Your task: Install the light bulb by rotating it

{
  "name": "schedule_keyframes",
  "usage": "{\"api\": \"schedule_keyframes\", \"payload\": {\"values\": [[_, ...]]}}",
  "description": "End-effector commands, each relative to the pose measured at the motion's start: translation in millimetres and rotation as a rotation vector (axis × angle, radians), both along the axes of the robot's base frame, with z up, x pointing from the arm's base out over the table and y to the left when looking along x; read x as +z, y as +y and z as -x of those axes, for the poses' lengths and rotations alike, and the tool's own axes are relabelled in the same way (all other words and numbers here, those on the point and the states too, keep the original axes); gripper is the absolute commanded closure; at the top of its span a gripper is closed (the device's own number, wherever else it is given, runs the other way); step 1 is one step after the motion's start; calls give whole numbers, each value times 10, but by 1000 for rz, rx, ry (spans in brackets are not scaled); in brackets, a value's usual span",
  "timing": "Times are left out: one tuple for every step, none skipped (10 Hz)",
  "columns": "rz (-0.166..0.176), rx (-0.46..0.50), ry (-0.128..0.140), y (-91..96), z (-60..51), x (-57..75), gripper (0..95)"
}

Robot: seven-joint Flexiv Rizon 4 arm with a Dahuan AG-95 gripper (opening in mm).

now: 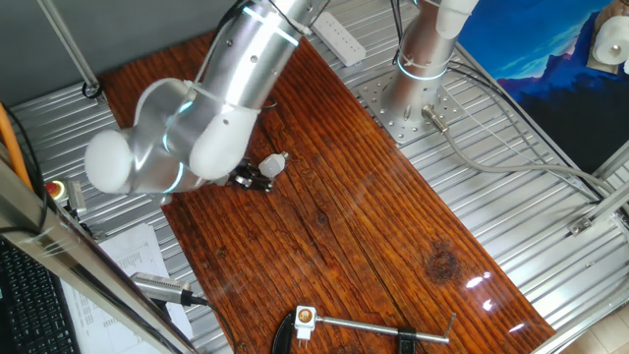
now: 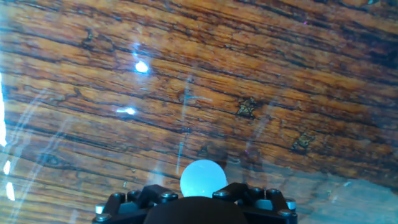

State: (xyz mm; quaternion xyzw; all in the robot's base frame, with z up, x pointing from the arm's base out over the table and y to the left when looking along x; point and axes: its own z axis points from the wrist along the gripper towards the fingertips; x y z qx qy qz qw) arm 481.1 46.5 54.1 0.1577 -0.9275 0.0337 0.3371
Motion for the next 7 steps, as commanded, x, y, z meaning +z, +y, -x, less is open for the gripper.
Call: {"api": "schedule_keyframes", "payload": {"values": [[28,11,-5,-14,54,-33,190],[40,23,-2,-19,74,-45,190],[40,37,2,-22,85,-52,190],[41,47,3,-23,112,-71,190],[43,51,3,-26,128,-85,190],[45,51,3,-27,133,-92,190],[58,57,5,-23,141,-129,190]]}}
